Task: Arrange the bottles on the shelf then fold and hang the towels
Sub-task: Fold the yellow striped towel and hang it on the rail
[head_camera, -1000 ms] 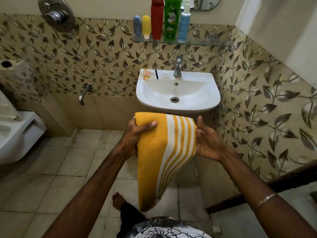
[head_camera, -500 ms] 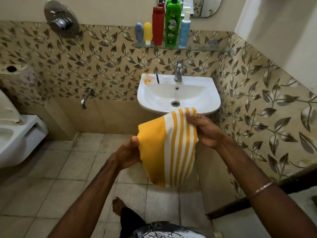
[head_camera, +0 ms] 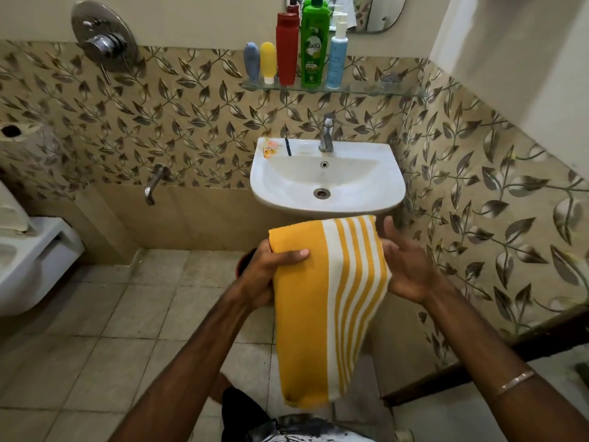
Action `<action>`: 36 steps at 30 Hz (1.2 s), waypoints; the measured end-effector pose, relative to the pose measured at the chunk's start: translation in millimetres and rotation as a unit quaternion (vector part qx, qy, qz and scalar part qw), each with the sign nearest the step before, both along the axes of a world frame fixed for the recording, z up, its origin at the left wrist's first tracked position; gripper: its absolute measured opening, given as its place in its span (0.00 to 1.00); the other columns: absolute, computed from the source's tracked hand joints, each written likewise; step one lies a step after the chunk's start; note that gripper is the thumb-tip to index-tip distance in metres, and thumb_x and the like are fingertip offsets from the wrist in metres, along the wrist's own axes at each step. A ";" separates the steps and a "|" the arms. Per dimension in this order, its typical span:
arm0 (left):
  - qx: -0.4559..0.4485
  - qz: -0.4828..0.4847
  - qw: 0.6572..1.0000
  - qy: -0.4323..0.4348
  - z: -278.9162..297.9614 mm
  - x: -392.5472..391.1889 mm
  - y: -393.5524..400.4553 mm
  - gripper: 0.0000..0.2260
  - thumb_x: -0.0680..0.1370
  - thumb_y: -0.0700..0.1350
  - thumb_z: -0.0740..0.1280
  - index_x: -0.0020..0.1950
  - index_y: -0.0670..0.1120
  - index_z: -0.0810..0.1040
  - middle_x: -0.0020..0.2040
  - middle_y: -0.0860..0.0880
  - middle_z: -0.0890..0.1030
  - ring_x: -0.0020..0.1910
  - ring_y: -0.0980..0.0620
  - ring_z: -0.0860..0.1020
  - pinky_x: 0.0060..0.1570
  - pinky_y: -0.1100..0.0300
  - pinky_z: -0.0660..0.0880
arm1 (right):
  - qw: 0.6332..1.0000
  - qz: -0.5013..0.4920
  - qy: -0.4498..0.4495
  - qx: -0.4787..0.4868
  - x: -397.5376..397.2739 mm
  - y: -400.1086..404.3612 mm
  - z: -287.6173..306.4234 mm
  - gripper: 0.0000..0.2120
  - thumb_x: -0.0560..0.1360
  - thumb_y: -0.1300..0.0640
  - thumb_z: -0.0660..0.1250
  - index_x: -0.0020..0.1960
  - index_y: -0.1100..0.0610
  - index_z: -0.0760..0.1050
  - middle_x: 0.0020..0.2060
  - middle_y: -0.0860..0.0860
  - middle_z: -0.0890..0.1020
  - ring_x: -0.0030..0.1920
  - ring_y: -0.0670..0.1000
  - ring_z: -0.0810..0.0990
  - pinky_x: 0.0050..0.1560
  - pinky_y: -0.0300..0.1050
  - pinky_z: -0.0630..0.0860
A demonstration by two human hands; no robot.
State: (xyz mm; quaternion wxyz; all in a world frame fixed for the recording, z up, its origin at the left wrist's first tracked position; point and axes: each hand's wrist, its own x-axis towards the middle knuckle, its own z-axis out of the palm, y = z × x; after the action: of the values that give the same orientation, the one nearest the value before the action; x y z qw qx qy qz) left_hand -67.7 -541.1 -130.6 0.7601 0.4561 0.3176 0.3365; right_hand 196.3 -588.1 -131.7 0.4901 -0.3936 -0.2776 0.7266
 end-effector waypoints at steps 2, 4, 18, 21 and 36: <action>0.002 -0.016 1.000 0.016 0.2 -2.3 3.1 0.29 0.66 0.43 0.76 0.66 0.46 0.76 0.60 0.44 0.83 0.58 0.42 0.82 0.51 0.49 0.81 | 0.998 -0.005 -0.066 -0.020 0.8 -3.8 -0.4 0.25 0.78 0.47 0.64 0.67 0.63 0.75 0.57 0.61 0.82 0.53 0.57 0.84 0.51 0.50 0.83; -0.004 -0.030 0.998 0.047 -0.9 -6.8 6.0 0.32 0.62 0.43 0.77 0.65 0.51 0.74 0.59 0.48 0.84 0.57 0.46 0.83 0.50 0.51 0.81 | 0.994 -0.010 -0.105 -0.027 -2.6 -3.7 1.2 0.21 0.75 0.54 0.67 0.65 0.62 0.77 0.59 0.60 0.83 0.54 0.56 0.85 0.50 0.49 0.84; -0.036 0.069 0.979 0.190 2.4 -21.4 22.1 0.35 0.58 0.46 0.83 0.64 0.50 0.79 0.58 0.46 0.85 0.59 0.38 0.81 0.57 0.32 0.76 | 0.968 -0.060 -0.241 0.035 -31.0 29.8 12.9 0.12 0.77 0.55 0.70 0.60 0.54 0.80 0.53 0.52 0.87 0.53 0.52 0.87 0.52 0.49 0.83; -0.037 0.116 0.976 0.181 6.4 -17.4 25.4 0.25 0.64 0.41 0.81 0.60 0.43 0.81 0.55 0.43 0.85 0.54 0.41 0.83 0.49 0.44 0.82 | 0.950 -0.093 -0.297 0.037 -34.1 36.9 10.2 0.17 0.76 0.53 0.72 0.63 0.57 0.78 0.53 0.52 0.87 0.51 0.50 0.87 0.51 0.48 0.83; 0.167 0.108 0.934 0.296 14.1 -2.8 25.2 0.37 0.65 0.30 0.77 0.71 0.50 0.74 0.66 0.52 0.75 0.67 0.47 0.71 0.63 0.44 0.75 | 0.837 0.031 -0.529 0.133 -22.2 36.8 10.3 0.36 0.64 0.68 0.79 0.67 0.46 0.74 0.64 0.49 0.75 0.66 0.53 0.73 0.62 0.58 0.78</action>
State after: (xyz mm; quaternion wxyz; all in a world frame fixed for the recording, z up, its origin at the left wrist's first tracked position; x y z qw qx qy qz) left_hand -70.4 -515.8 -116.6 0.5038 0.6184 0.5144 0.3148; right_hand 174.2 -551.3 -121.4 0.2932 -0.6399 -0.6010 0.3787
